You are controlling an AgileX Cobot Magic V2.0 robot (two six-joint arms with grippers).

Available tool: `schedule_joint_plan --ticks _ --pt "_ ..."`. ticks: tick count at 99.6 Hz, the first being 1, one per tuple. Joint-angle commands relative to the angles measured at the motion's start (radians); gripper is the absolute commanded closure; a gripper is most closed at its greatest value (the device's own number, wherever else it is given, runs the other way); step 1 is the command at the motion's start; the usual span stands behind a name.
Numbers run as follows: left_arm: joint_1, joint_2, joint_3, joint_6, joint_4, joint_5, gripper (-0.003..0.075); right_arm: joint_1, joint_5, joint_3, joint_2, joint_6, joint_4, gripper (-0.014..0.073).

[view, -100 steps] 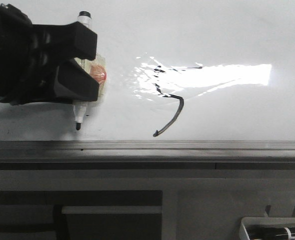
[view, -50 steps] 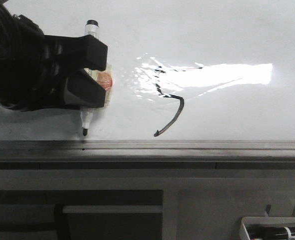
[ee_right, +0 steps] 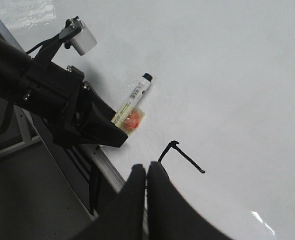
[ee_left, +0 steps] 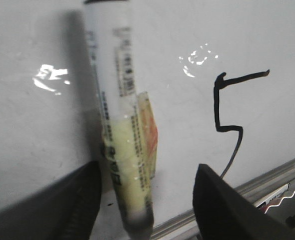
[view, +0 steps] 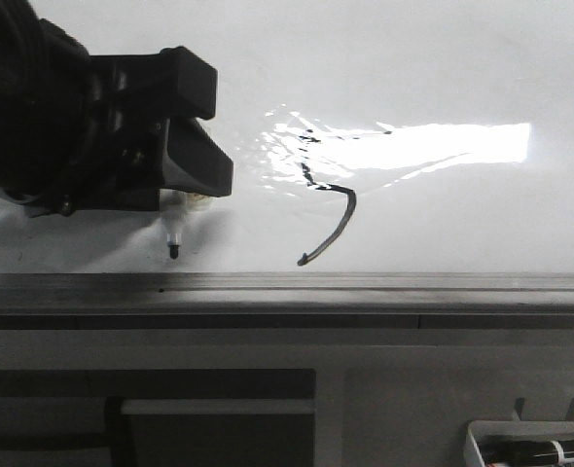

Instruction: Write number 5 on whiteboard

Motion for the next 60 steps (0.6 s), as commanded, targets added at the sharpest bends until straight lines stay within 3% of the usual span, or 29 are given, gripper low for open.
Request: schedule_joint_plan --ticks 1,24,50,60 --pt "0.016 0.003 -0.014 -0.003 -0.026 -0.123 0.0284 -0.009 -0.069 -0.029 -0.001 0.002 -0.023 0.0634" --pt "0.007 -0.074 -0.045 -0.003 -0.026 -0.115 0.0151 -0.009 -0.069 -0.029 -0.003 0.002 -0.023 0.0634" --pt "-0.007 -0.368 -0.045 0.005 0.031 -0.038 0.0162 -0.009 -0.067 -0.025 -0.035 0.002 -0.042 0.0634" --pt "-0.007 -0.494 -0.045 0.007 0.149 0.017 0.0272 -0.009 -0.07 0.019 -0.079 0.002 -0.099 0.0634"
